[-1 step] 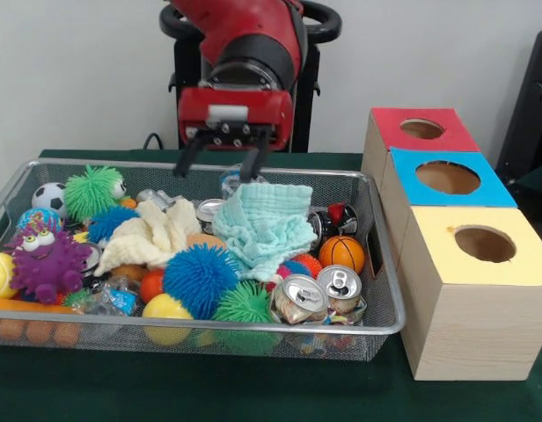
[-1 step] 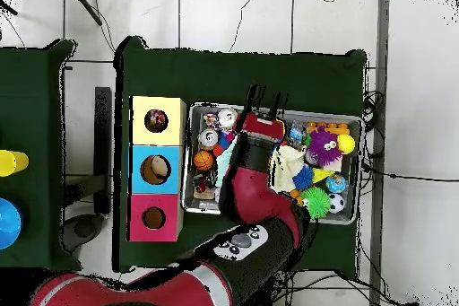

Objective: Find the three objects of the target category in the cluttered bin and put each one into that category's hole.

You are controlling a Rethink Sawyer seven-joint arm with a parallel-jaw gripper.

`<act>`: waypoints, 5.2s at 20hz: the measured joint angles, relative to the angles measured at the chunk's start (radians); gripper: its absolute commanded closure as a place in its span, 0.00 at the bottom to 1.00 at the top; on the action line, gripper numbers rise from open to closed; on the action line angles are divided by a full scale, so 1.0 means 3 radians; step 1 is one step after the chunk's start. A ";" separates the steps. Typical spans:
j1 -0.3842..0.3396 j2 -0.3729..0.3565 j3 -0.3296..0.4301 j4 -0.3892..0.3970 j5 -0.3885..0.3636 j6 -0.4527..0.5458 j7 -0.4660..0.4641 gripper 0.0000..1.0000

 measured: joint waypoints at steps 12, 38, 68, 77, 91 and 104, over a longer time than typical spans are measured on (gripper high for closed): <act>0.0026 -0.0278 -0.0043 -0.0034 -0.0456 0.0861 0.0000 0.00; -0.0011 -0.0932 0.0976 -0.0027 -0.0382 0.1731 0.0001 0.00; -0.0301 -0.0890 0.1720 -0.0507 -0.0725 0.3201 0.0000 0.00; -0.0345 -0.0840 0.1763 -0.0568 -0.0725 0.3199 0.0000 0.00; -0.0642 -0.0816 0.1987 -0.0568 -0.0927 0.3200 0.0000 0.00; -0.0826 -0.0794 0.2293 -0.0562 -0.1306 0.3200 0.0000 0.00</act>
